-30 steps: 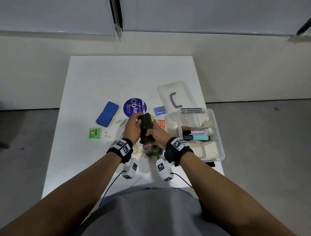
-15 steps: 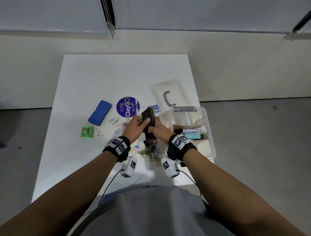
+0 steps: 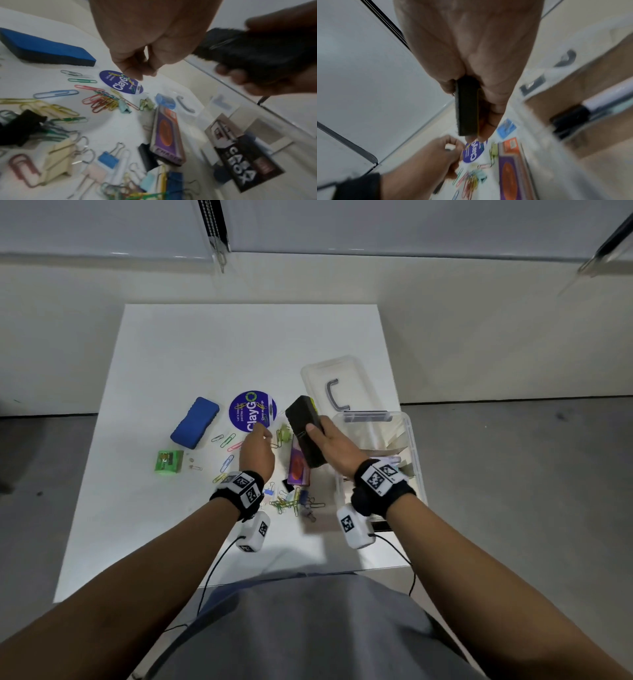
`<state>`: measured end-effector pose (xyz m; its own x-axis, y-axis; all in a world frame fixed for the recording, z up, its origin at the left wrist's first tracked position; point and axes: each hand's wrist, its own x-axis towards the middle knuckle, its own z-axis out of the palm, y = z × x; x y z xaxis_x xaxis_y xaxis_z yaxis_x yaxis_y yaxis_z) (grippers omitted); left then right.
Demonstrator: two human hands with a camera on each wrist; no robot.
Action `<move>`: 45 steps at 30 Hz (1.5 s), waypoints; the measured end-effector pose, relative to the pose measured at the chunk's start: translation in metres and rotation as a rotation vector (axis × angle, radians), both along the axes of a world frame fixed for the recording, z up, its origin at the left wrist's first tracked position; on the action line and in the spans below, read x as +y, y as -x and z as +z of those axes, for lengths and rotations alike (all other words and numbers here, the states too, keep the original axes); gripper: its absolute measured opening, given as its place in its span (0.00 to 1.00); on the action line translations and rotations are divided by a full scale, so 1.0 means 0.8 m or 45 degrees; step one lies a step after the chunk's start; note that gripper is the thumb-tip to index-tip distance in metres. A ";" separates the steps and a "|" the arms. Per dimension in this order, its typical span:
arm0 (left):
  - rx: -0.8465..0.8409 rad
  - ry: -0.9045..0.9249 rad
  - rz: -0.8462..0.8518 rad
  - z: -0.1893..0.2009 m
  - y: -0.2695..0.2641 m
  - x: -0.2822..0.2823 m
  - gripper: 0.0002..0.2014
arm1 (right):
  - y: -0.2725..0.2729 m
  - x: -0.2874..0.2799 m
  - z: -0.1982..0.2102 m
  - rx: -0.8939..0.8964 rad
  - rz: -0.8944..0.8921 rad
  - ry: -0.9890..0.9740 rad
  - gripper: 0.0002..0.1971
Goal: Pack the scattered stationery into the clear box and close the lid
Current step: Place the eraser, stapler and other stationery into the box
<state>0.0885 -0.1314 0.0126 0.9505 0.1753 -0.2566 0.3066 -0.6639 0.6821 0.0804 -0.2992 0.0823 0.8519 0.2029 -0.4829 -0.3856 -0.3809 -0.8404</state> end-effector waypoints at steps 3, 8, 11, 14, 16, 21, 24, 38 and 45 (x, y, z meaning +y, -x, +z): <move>0.058 0.137 -0.106 -0.001 0.005 -0.010 0.08 | 0.003 -0.030 -0.008 0.036 -0.027 -0.020 0.24; 0.103 0.600 -0.165 0.027 0.014 -0.065 0.19 | 0.016 -0.019 -0.009 0.019 -0.087 -0.033 0.22; 0.035 0.563 -0.084 0.023 0.015 -0.071 0.17 | 0.020 -0.010 -0.013 0.020 -0.176 -0.086 0.24; -0.017 0.503 -0.017 0.019 0.018 -0.072 0.19 | 0.020 -0.006 -0.014 0.026 -0.189 -0.135 0.24; -0.067 0.459 0.022 0.018 0.019 -0.072 0.20 | 0.019 -0.003 -0.013 0.027 -0.209 -0.154 0.23; -0.178 0.373 0.080 0.018 0.020 -0.070 0.15 | 0.016 -0.005 -0.022 0.047 -0.222 -0.157 0.22; -0.126 0.361 0.062 0.020 0.018 -0.072 0.15 | 0.016 -0.006 -0.023 0.059 -0.255 -0.169 0.23; 0.216 -0.488 -0.274 -0.040 0.009 -0.052 0.28 | 0.081 -0.159 0.067 -0.392 0.425 0.705 0.14; 0.401 -0.576 -0.317 -0.051 0.014 -0.077 0.44 | 0.108 -0.150 0.006 -0.307 0.667 1.121 0.17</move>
